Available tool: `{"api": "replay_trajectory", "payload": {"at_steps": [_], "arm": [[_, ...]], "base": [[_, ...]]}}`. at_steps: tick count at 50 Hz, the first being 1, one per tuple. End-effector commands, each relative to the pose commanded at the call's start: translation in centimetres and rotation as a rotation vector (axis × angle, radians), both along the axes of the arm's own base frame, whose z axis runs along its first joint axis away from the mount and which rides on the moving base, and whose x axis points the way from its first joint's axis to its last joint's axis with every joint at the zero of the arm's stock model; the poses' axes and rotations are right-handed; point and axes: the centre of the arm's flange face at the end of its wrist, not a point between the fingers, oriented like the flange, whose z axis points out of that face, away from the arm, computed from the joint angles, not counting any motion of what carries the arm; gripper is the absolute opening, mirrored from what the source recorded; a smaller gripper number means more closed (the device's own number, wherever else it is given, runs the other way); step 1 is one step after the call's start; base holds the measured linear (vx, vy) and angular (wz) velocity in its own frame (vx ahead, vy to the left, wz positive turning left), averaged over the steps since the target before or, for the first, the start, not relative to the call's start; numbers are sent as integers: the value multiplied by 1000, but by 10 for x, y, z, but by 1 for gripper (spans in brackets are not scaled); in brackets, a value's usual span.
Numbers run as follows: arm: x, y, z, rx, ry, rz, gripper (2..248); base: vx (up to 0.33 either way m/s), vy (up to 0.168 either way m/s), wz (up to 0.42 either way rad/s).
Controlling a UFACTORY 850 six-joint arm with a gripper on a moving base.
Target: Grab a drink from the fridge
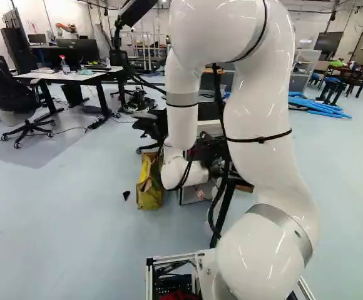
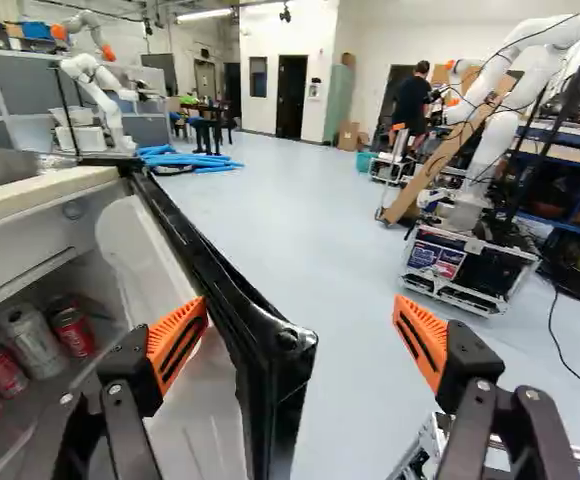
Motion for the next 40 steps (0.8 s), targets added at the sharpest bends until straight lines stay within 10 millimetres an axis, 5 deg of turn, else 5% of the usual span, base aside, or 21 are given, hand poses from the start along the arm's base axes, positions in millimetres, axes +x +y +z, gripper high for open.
{"api": "replay_trajectory", "payload": {"at_steps": [40], "arm": [[7, -52, 6, 12, -50, -392, 247]], "base": [[0, 0, 0]]}}
